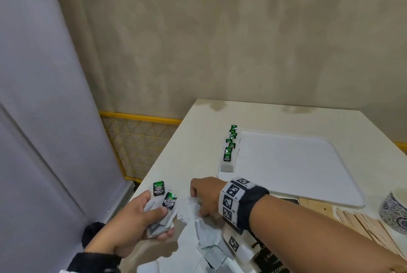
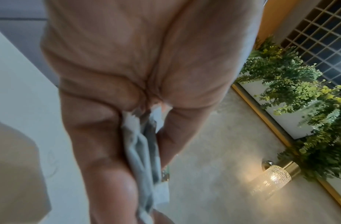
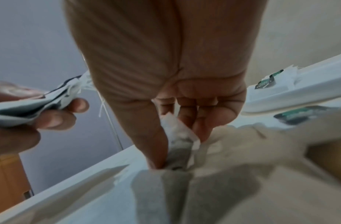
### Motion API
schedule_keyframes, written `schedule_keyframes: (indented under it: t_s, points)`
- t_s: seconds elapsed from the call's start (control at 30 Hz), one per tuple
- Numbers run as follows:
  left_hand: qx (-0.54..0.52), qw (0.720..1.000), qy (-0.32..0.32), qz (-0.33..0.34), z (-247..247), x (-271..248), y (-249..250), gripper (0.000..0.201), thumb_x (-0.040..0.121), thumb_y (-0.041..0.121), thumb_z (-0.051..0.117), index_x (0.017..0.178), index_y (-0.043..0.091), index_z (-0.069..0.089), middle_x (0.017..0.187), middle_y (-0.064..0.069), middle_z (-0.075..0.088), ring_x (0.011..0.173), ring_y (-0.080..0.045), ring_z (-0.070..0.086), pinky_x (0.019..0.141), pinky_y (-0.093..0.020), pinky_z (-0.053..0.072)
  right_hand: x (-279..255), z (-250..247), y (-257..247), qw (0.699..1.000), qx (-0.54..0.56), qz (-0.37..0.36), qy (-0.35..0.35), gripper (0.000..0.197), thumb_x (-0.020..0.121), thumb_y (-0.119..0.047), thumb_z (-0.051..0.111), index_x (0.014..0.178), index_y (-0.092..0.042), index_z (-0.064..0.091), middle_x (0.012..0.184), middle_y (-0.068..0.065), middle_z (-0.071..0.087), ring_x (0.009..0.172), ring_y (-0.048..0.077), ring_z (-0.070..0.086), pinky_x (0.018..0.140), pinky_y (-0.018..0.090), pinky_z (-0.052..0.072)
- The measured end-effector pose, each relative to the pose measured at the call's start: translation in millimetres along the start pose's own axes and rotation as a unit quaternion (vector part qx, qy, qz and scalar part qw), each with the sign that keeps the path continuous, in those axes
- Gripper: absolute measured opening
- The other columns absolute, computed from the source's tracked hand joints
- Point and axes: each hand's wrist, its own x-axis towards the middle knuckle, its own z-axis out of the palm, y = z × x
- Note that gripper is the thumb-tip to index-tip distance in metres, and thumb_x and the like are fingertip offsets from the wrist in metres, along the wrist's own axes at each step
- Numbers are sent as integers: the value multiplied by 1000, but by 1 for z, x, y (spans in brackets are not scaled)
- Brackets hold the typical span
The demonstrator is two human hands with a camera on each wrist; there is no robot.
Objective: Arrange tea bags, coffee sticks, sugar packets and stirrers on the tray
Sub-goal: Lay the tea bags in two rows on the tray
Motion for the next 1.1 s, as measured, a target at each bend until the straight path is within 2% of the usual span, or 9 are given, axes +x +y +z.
schedule_keyframes:
  t_s: [0.13,0.27,0.43,0.53,0.63,0.77,0.9,0.97,1.1]
  points:
    - [12,999,23,25,4,6,3,27,93,-2,52,119,-3,46,95,-33,66,70,-39,63,56,-37,57,-7,-5,1,999,42,-12,9,8,86,-16,67,91,-17,61,93,2,61,85,15,53,75,28,44]
    - [32,996,72,52,11,15,6,22,94,-2,50,116,-5,45,83,-24,69,70,-39,64,56,-36,58,-25,-25,5,994,88,-12,61,8,88,-22,67,92,-15,65,82,-10,58,79,9,54,71,21,43]
    - [-4,993,96,74,33,27,16,20,97,-1,46,116,0,45,107,-30,64,65,-36,68,57,-37,60,-66,-51,14,938,276,-17,211,6,83,-18,73,83,-17,68,83,-3,70,57,6,63,58,20,52]
    - [-53,991,80,92,54,37,23,25,98,2,45,122,-1,42,113,-33,60,78,-41,70,56,-33,59,-89,-55,18,891,346,-42,291,19,76,-14,80,69,-26,67,83,-5,71,71,15,68,73,32,57]
    - [-119,987,45,96,75,44,32,26,99,7,46,123,-2,44,114,-28,63,83,-36,70,55,-30,59,-108,-52,24,877,340,-89,328,26,71,-5,82,68,-28,69,99,-6,67,83,9,67,80,21,54]
    - [-139,986,-8,96,95,50,37,26,97,13,49,121,3,52,111,-20,66,93,-32,62,66,-37,61,-129,-49,36,858,380,-126,321,29,70,6,80,70,-21,72,106,1,66,85,10,68,77,16,51]
    - [-114,990,-32,77,107,59,36,21,97,13,49,117,8,53,107,-17,65,80,-24,63,53,-29,56,-148,-55,47,820,471,-160,282,26,71,19,71,74,-6,70,106,9,67,81,4,66,70,15,50]
    - [-89,991,-80,55,113,59,35,23,97,17,48,117,8,55,110,-16,68,82,-25,64,56,-31,56,-153,-60,51,831,470,-164,247,24,73,18,68,77,-5,70,102,4,69,84,5,66,72,17,51]
    - [-79,981,-174,24,121,55,38,21,93,26,50,102,8,57,78,-7,70,61,-18,64,53,-29,53,-153,-68,62,875,416,-137,205,31,77,17,66,77,-13,72,100,1,70,87,15,67,74,21,51]
